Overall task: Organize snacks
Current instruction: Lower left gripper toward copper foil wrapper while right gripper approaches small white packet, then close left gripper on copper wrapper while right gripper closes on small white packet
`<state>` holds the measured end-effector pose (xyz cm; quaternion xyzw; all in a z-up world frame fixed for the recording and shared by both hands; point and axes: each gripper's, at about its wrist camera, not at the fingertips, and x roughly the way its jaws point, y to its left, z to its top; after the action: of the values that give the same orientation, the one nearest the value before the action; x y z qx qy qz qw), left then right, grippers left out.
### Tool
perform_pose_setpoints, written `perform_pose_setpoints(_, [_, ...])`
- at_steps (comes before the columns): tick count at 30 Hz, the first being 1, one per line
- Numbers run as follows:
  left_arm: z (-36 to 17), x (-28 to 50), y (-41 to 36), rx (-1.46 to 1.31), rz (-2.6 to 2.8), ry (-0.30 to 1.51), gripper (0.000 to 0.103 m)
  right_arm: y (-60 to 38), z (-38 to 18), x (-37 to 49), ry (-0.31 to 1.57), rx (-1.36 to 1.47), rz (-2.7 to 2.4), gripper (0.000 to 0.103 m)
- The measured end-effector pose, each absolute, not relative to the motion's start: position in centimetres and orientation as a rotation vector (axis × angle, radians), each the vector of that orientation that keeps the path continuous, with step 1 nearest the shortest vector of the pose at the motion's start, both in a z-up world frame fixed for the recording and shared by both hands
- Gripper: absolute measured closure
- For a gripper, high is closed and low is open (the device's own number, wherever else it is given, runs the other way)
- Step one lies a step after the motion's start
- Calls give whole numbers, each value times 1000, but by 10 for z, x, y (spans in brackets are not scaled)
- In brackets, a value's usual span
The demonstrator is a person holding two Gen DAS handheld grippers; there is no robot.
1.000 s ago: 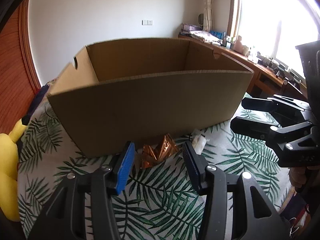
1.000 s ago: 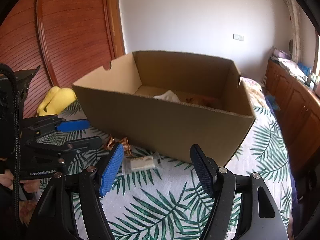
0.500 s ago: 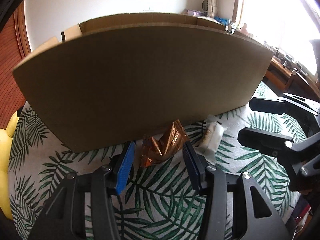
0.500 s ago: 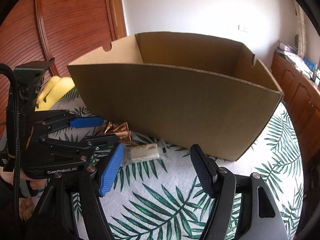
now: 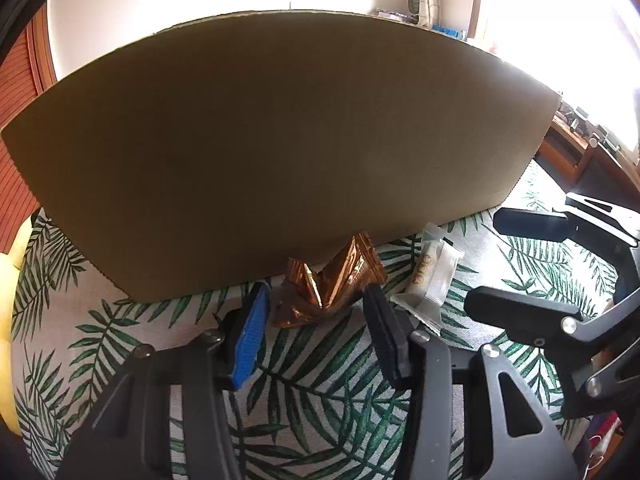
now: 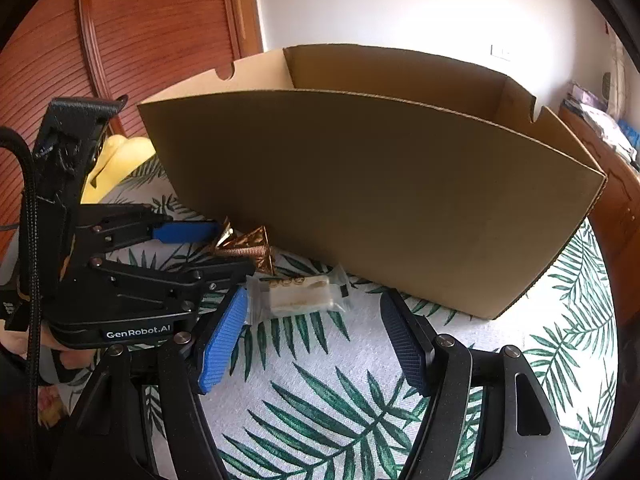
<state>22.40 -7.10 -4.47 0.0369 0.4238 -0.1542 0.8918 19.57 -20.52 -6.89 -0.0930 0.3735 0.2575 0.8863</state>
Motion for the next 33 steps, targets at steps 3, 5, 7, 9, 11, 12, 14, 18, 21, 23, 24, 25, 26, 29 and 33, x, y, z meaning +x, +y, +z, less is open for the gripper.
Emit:
perform_pose_setpoints(3, [-44, 223, -75, 79, -331, 873, 69, -203, -71, 198, 784, -199, 534, 32])
perform_pose_setpoints(5, [-43, 222, -75, 86, -335, 863, 77, -204, -72, 199, 788, -198, 532, 32])
perform_pose_setpoints(7, [-42, 217, -75, 89, -341, 847, 82, -205, -73, 200, 793, -196, 531, 32])
perform_pose_setpoints(9, [-40, 214, -75, 93, -343, 834, 82, -206, -74, 201, 798, -196, 528, 32])
perform_pose_setpoints(11, [-40, 210, -75, 90, -351, 832, 82, -206, -75, 202, 802, -197, 528, 32])
perform_pose_setpoints(12, [-40, 208, -77, 89, -352, 832, 82, -206, -76, 203, 805, -197, 527, 32])
perform_pose_setpoints(14, [-37, 203, -73, 78, -352, 825, 82, -204, -77, 206, 810, -198, 529, 32])
perform_pose_setpoints(18, [-29, 194, -59, 60, -347, 809, 82, -199, -80, 211, 816, -210, 531, 32])
perform_pose_setpoints(21, [-24, 190, -52, 56, -343, 797, 82, -188, -81, 215, 821, -223, 532, 32])
perform_pose_setpoints(23, [-21, 188, -49, 54, -341, 790, 82, -182, -82, 215, 823, -229, 536, 32])
perform_pose_setpoints(24, [-21, 188, -49, 54, -340, 788, 82, -179, -83, 217, 826, -234, 538, 32])
perform_pose_setpoints(25, [-21, 186, -48, 53, -339, 786, 82, -177, -84, 217, 827, -239, 537, 32])
perform_pose_setpoints(26, [-21, 185, -47, 50, -338, 784, 82, -173, -86, 219, 829, -252, 534, 32])
perform_pose_setpoints(29, [-22, 183, -43, 40, -336, 784, 82, -163, -90, 222, 845, -296, 538, 32])
perform_pose_setpoints(33, [-25, 181, -36, 29, -333, 789, 82, -156, -95, 222, 859, -324, 549, 31])
